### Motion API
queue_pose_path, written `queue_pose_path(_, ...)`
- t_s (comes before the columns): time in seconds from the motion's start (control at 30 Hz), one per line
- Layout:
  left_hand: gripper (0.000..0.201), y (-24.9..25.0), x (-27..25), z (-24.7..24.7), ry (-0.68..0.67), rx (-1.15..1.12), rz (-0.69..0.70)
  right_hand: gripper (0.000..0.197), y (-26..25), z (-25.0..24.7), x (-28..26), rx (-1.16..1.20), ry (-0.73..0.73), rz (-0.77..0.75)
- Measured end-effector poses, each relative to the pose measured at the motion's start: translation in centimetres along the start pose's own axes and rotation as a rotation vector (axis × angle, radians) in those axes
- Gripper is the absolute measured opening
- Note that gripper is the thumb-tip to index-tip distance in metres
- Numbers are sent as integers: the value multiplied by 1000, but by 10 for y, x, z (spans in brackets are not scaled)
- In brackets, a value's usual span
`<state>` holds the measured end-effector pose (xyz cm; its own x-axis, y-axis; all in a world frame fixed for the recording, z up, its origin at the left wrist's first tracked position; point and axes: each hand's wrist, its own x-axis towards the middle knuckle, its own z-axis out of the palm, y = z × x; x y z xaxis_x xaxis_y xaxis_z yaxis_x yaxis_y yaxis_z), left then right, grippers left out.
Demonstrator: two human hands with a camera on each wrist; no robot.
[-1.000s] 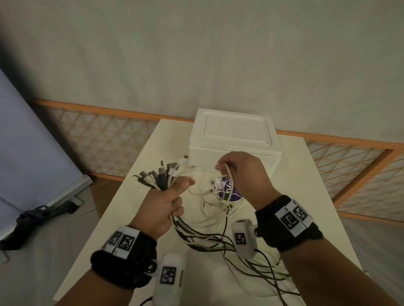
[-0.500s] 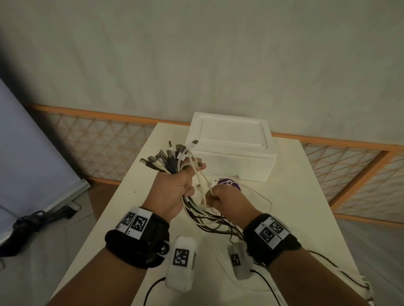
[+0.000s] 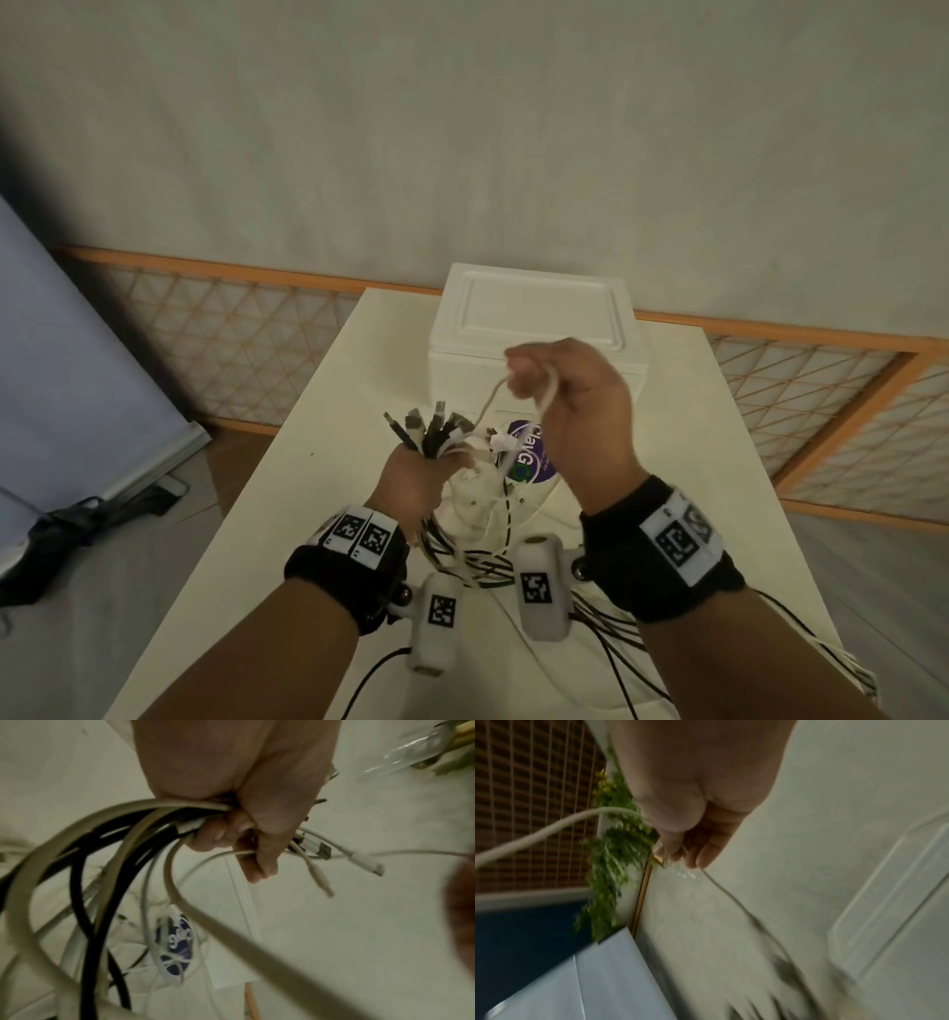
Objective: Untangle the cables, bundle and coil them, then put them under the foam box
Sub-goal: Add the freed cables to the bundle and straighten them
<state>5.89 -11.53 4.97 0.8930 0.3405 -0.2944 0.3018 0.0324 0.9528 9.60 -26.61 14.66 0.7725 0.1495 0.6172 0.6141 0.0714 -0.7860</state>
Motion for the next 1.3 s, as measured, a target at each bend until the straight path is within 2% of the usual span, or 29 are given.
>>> queue_pose_path(0.03, 14, -8, 4, -4, 32, -7, -51, 12, -8, -5, 5, 159, 72, 38)
queue_pose_path(0.07, 16, -15, 8, -8, 71, -17, -97, 14, -15, -12, 10, 203, 138, 25)
queue_pose_path(0.17, 20, -27, 15, -17, 159, -7, -182, 14, -28, -32, 21, 12, 292, -103)
queue_pose_path(0.23, 25, -27, 16, -18, 159, -27, -183, 13, -26, -37, 22, 36, 332, -88)
queue_pose_path(0.3, 27, -21, 16, -16, 161, -120, -183, 20, -15, -35, 19, 144, 282, 23)
queue_pose_path(0.37, 25, -6, 14, -14, 173, -239, -165, 39, 6, -28, 12, -1, 161, 222)
queue_pose_path(0.4, 23, 3, 12, -12, 164, -294, -139, 47, 17, -22, 6, -126, 45, 373)
queue_pose_path(0.47, 14, 24, 5, -8, 102, -376, -52, 54, 38, -5, -11, -341, -294, 624)
queue_pose_path(0.5, 9, 33, -1, -4, 57, -394, 0, 48, 46, 5, -21, -407, -451, 639)
queue_pose_path(0.53, 7, 41, -8, -1, 10, -405, 51, 38, 50, 15, -29, -470, -555, 578)
queue_pose_path(0.6, 11, 50, -17, 4, -52, -413, 125, 20, 52, 29, -34, -589, -641, 433)
queue_pose_path(0.63, 13, 51, -20, 4, -71, -411, 149, 19, 49, 33, -32, -627, -651, 412)
queue_pose_path(0.7, 16, 46, -22, 1, -104, -380, 193, 20, 36, 32, -23, -591, -598, 440)
queue_pose_path(0.8, 8, 32, -19, -5, -134, -377, 134, 21, 10, 27, -12, -273, -375, 438)
queue_pose_path(0.87, 8, 21, -17, -5, -174, -359, 49, 17, -7, 25, -7, -152, -274, 363)
queue_pose_path(0.9, 9, 15, -15, -3, -180, -268, 22, 17, -13, 23, -4, -97, -215, 316)
queue_pose_path(0.97, 12, 2, -9, -3, -146, -91, -32, 19, -23, 16, 3, -78, -105, 195)
queue_pose_path(1.0, 13, -4, -7, -6, -100, -89, -66, 19, -25, 10, 7, -111, -69, 144)
queue_pose_path(1.07, 19, -12, 0, -16, 9, -249, -139, 15, -20, -7, 15, -317, -62, 76)
queue_pose_path(1.13, 30, -14, 4, -30, 74, -453, -186, 19, 1, -38, 12, -730, -182, 130)
queue_pose_path(1.23, 41, -6, -3, -48, 28, -626, -163, 15, 40, -105, -18, -1220, -278, 413)
queue_pose_path(1.27, 42, -3, -6, -52, 12, -643, -152, 22, 50, -126, -33, -1305, -292, 561)
queue_pose_path(1.3, 43, 0, -10, -55, -4, -655, -148, 39, 59, -143, -50, -1368, -351, 734)
